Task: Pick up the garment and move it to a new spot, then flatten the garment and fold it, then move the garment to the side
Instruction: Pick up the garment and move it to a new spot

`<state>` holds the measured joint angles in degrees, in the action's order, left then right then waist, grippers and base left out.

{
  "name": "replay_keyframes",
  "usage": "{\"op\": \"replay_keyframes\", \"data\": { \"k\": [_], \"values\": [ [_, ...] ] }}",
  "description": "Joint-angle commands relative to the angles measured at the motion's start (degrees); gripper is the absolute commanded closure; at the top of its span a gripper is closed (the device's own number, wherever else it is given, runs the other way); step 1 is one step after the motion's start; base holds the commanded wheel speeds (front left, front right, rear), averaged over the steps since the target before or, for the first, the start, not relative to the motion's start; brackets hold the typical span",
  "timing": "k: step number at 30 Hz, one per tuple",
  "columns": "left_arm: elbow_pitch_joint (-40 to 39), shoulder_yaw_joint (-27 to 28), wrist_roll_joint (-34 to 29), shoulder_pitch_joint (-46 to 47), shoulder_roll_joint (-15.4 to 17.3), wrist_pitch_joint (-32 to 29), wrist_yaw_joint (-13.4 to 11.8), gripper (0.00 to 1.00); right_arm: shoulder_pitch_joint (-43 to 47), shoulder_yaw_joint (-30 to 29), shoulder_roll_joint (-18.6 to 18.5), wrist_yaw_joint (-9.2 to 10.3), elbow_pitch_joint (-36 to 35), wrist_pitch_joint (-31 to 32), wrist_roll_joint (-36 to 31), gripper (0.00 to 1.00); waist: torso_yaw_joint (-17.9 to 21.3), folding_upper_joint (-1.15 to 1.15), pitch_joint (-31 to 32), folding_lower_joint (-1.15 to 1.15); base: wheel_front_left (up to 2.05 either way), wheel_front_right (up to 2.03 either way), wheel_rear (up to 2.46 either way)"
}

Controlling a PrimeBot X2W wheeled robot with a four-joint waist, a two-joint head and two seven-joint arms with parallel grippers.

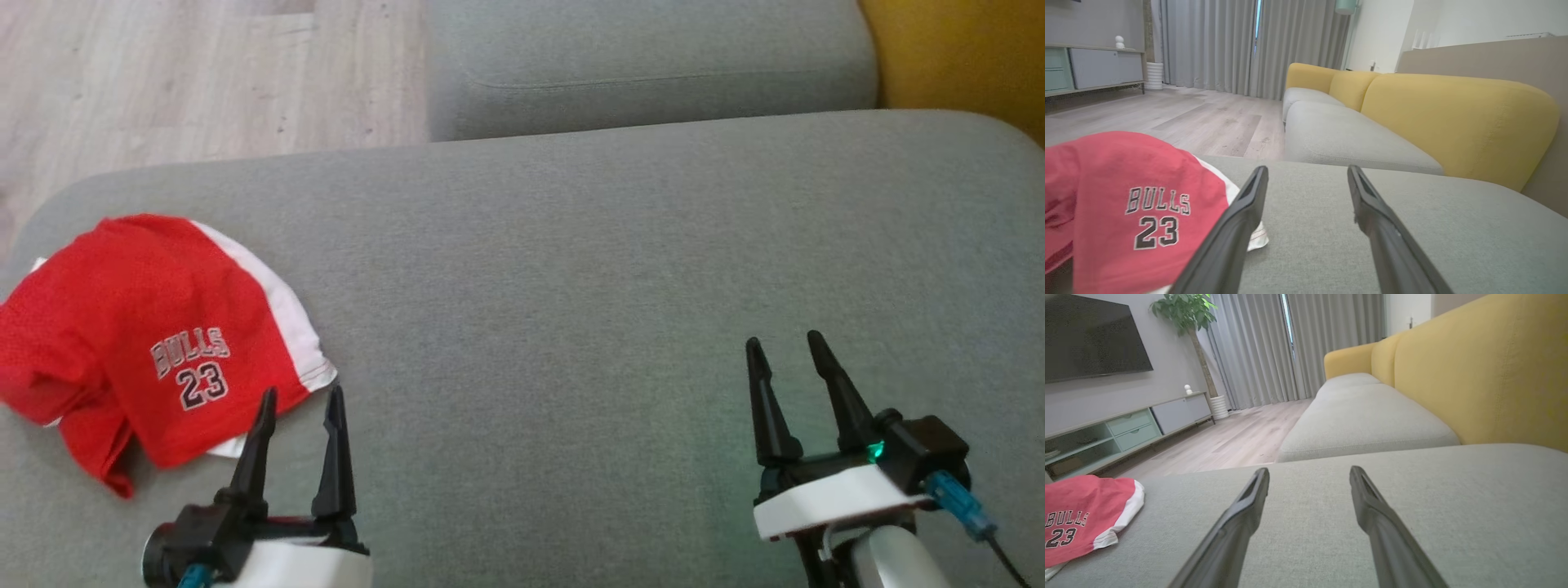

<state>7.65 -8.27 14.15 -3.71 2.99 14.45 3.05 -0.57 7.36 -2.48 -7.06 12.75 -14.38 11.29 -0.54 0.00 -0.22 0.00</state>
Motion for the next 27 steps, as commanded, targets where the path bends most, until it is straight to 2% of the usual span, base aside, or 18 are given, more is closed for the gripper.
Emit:
{"op": "replay_keyframes", "data": {
  "k": [1,27],
  "values": [
    [-1.2,2.2,-0.2,2.5,-0.1,0.5,-0.3,0.0,-1.8,1.9,-0.4,-0.43,-1.9,-0.6,0.4,0.0,-0.8,0.0,0.2,0.0,0.0,0.0,0.0],
    [-0.6,7.6,-1.9,0.2,-0.1,0.5,-1.7,0.0,0.1,11.5,-0.4,-0.43,-0.9,-0.6,3.7,0.0,-15.8,0.0,2.6,0.0,0.0,0.0,0.0]
  ]
}}
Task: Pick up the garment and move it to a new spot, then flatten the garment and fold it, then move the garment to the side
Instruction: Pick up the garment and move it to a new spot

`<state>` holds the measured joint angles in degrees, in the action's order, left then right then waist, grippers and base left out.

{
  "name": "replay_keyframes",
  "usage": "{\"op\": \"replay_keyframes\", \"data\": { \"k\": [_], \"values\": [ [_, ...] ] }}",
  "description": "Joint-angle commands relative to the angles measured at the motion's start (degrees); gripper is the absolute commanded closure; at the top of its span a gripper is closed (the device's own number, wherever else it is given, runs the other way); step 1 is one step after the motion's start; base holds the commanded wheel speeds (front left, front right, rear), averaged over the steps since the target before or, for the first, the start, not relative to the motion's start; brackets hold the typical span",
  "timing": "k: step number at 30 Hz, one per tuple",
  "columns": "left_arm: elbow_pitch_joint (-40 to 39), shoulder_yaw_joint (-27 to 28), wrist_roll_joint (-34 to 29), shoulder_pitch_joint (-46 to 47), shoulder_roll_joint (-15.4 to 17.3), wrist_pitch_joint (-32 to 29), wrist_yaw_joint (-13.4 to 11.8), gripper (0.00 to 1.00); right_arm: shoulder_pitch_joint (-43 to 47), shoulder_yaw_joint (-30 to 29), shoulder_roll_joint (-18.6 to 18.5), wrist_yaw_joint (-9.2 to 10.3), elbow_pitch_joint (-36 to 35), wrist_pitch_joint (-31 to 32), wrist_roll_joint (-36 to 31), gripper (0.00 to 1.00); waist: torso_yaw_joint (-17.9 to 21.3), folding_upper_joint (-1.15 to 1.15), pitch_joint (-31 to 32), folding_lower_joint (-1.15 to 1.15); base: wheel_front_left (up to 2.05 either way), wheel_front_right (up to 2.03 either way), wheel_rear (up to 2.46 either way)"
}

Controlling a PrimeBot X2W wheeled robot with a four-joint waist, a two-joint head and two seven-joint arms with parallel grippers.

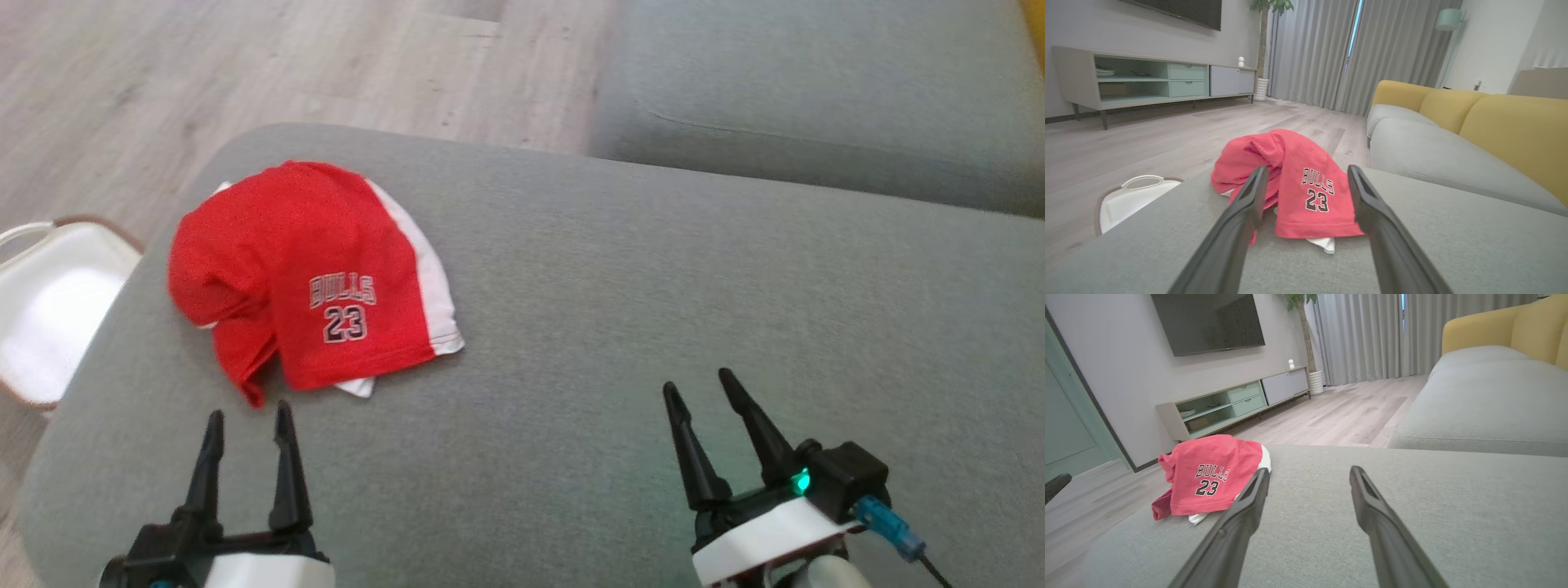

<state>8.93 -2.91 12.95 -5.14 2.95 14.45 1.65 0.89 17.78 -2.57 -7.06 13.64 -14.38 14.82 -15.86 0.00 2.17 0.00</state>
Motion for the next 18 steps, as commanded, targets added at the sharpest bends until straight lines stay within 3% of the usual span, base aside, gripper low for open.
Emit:
{"op": "replay_keyframes", "data": {
  "k": [1,9,18],
  "values": [
    [-2.0,2.4,-0.7,1.6,-0.1,0.5,-0.3,0.0,-1.3,1.4,-0.3,-0.43,-1.7,-0.6,0.3,0.0,-1.0,0.0,0.2,0.0,0.0,0.0,0.0],
    [-2.6,3.1,-0.6,1.1,-0.1,0.5,-0.6,0.0,-0.9,3.4,-0.3,-0.43,-1.3,-0.6,1.3,0.0,-4.1,0.0,0.9,0.0,0.0,0.0,0.0],
    [-3.4,3.9,-0.7,0.7,-0.1,0.5,-0.4,0.0,-1.2,3.9,-0.3,-0.43,-1.3,-0.6,1.8,0.0,-4.3,0.0,0.9,0.0,0.0,0.0,0.0]
  ]
}}
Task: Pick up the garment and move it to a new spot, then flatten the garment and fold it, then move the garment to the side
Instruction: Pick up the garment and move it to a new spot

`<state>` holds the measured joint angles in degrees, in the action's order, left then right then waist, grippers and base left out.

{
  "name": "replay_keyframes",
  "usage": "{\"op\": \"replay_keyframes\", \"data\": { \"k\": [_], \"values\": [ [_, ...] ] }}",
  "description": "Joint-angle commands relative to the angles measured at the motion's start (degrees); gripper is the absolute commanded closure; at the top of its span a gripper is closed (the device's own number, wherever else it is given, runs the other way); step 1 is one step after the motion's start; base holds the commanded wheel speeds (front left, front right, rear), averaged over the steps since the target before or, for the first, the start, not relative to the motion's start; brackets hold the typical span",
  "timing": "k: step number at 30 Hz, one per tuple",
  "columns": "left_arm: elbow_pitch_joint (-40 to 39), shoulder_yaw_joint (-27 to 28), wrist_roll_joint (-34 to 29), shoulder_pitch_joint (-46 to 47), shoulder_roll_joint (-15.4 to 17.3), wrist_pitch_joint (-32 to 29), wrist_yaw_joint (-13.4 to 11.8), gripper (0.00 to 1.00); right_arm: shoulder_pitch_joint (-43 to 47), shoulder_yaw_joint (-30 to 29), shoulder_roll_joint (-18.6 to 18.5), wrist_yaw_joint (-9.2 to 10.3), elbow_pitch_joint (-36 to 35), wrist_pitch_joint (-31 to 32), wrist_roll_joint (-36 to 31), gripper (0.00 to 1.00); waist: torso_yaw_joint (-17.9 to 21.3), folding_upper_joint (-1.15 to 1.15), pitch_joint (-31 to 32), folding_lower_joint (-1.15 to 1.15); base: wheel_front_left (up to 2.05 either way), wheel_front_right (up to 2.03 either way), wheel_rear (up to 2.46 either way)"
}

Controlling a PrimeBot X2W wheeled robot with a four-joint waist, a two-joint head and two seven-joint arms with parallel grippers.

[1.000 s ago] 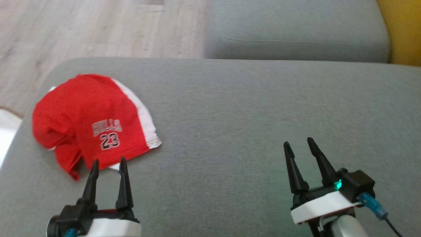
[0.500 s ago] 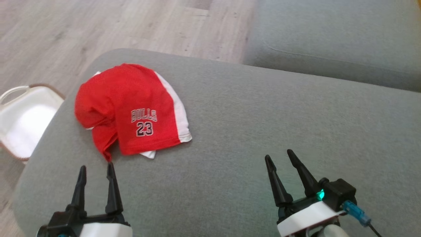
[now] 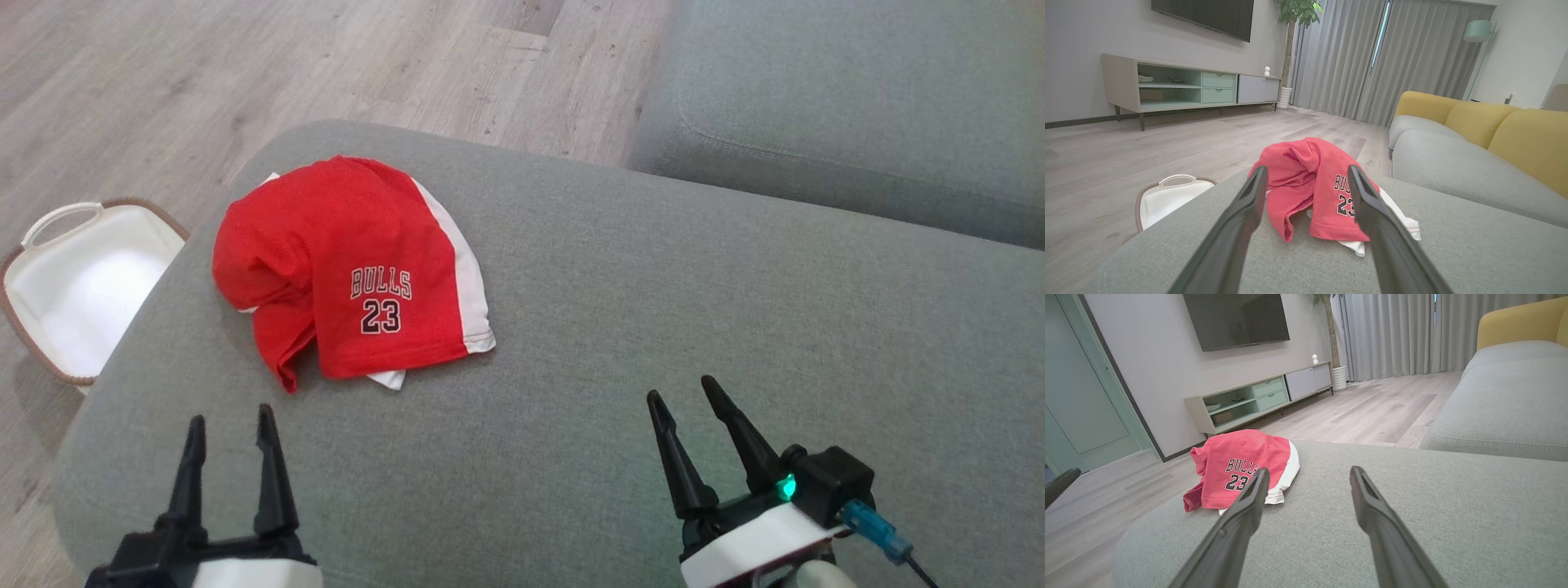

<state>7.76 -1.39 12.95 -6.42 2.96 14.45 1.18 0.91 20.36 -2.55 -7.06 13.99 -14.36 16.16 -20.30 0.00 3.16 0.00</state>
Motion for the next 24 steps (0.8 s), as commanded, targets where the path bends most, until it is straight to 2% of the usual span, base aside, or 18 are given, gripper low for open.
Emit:
{"op": "replay_keyframes", "data": {
  "k": [1,6,9,13,16,21,24],
  "values": [
    [-2.4,2.6,-0.8,2.1,-0.1,0.5,0.1,0.0,-1.2,1.2,-0.3,-0.43,-1.7,-0.6,0.5,0.0,0.2,0.0,-0.1,0.0,0.0,0.0,0.0],
    [-2.5,4.8,-2.0,3.6,-0.1,0.5,0.4,0.0,-1.8,0.9,-0.3,-0.43,-2.1,-0.6,-0.3,0.0,1.3,0.0,-1.6,0.0,0.0,0.0,0.0],
    [-1.8,7.0,-4.1,6.6,1.0,0.5,1.6,0.0,-2.5,0.4,-0.3,-0.43,-2.7,-0.6,-2.3,0.0,2.5,0.0,-2.9,0.0,0.0,0.0,0.0],
    [0.9,8.1,-6.0,12.1,4.3,0.5,2.8,0.0,-3.0,-1.1,-0.3,-0.43,-3.2,-0.6,-4.1,0.0,3.1,0.0,-4.3,0.0,0.0,0.0,0.0],
    [5.8,7.7,-7.0,17.9,7.6,0.0,3.6,0.0,-3.3,-2.4,-0.3,-0.43,-4.0,-0.6,-4.9,0.0,3.1,0.0,-5.9,0.0,0.0,0.0,0.0],
    [14.8,5.9,-7.4,28.4,13.0,-6.4,5.0,0.0,-4.7,-4.0,-0.3,-0.43,-4.9,-0.6,-6.5,0.0,3.9,0.0,-9.4,0.0,0.0,0.0,0.0],
    [18.0,4.8,-6.5,32.0,14.4,-9.2,5.6,0.0,-5.4,-4.9,-0.3,-0.43,-5.3,-0.6,-6.9,0.0,4.3,0.0,-11.0,0.0,0.0,0.0,0.0]
  ]
}}
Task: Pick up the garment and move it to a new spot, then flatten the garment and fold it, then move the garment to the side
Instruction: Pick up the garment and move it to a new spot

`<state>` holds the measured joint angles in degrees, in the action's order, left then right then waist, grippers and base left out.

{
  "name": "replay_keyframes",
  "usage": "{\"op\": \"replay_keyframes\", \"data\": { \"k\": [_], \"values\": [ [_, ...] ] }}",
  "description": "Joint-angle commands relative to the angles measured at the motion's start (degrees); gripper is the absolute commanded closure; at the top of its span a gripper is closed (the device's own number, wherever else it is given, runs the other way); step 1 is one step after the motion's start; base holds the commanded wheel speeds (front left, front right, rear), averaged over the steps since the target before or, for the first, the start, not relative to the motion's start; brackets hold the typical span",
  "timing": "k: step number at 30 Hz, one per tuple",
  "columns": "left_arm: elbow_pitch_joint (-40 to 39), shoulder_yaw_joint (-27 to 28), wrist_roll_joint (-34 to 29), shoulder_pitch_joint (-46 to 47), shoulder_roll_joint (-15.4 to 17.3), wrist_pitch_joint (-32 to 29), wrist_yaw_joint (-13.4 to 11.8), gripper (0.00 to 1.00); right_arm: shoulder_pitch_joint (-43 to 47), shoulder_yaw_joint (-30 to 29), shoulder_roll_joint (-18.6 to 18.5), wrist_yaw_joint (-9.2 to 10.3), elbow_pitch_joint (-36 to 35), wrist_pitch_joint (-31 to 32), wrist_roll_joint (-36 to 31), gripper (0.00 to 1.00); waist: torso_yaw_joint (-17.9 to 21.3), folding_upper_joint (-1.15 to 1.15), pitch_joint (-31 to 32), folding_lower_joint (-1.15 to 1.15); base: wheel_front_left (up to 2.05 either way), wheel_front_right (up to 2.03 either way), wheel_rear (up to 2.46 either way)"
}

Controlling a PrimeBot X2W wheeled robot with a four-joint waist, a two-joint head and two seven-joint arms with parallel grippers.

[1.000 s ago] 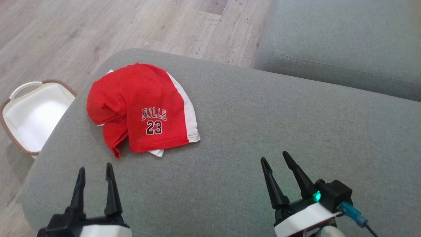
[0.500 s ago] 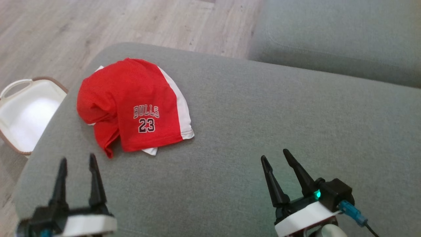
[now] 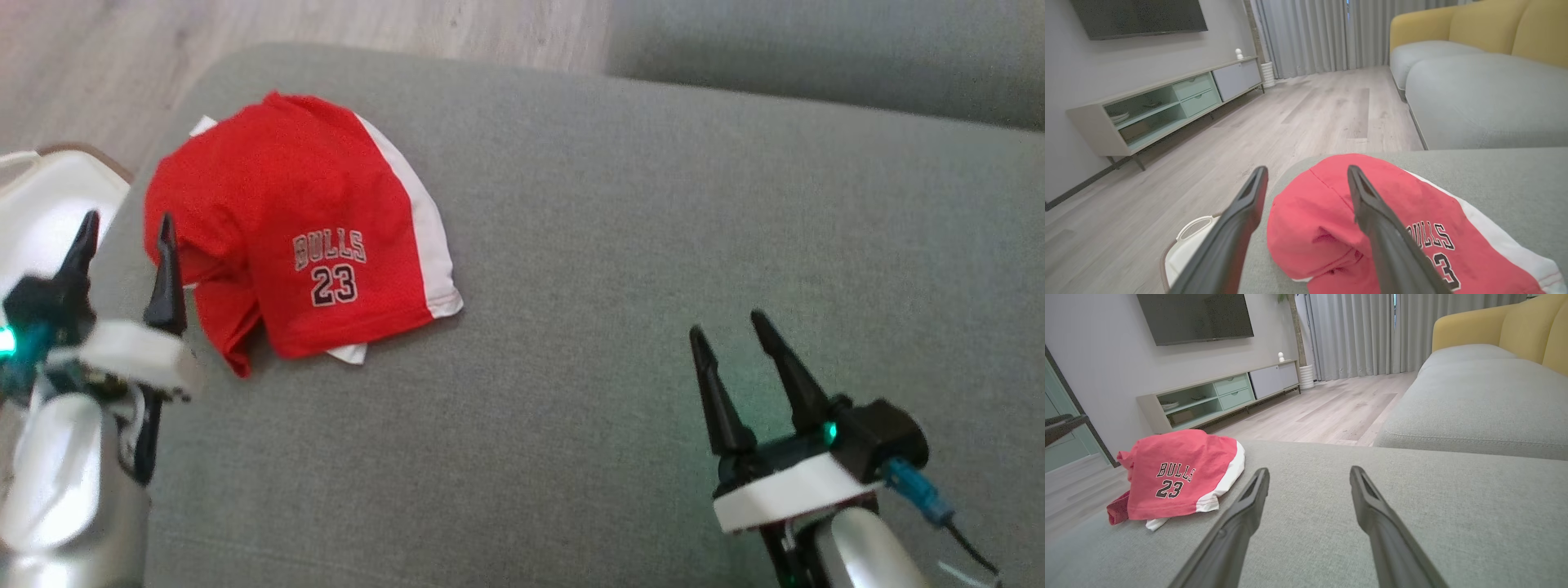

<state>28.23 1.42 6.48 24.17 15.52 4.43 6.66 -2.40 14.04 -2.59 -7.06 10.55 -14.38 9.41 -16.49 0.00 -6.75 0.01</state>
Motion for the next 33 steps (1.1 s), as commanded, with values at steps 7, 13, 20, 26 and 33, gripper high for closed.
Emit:
{"op": "replay_keyframes", "data": {
  "k": [7,13,20,26,33],
  "values": [
    [6.2,-5.1,2.6,10.8,6.3,-6.0,0.8,0.0,-4.5,-0.2,-0.3,-0.43,-3.3,-0.6,-1.8,0.0,2.4,0.0,-5.9,-0.01,0.0,0.0,0.0],
    [12.4,-11.5,7.3,16.3,8.6,-8.6,0.8,0.0,-5.5,-0.7,-0.3,-0.43,-3.8,-0.6,-2.4,0.0,3.9,0.0,-8.3,-0.01,0.0,0.0,0.0],
    [19.0,-16.1,12.9,19.6,9.2,-9.7,0.8,1.0,-6.2,-0.4,-0.3,-0.43,-4.3,-0.6,-2.3,0.0,5.3,0.0,-9.4,-0.01,0.0,0.0,0.0],
    [20.8,-17.4,15.8,21.6,9.8,-3.7,0.8,1.0,-5.8,-0.3,-0.3,-0.43,-4.1,-0.6,-2.0,0.0,5.6,0.0,-8.5,-0.01,0.0,0.0,0.0],
    [18.5,-15.9,15.9,24.4,10.3,7.2,0.5,1.0,-4.9,0.1,-0.3,-0.43,-3.3,-0.6,-0.9,0.0,5.5,0.0,-5.2,-0.01,0.0,0.0,0.0]
  ]
}}
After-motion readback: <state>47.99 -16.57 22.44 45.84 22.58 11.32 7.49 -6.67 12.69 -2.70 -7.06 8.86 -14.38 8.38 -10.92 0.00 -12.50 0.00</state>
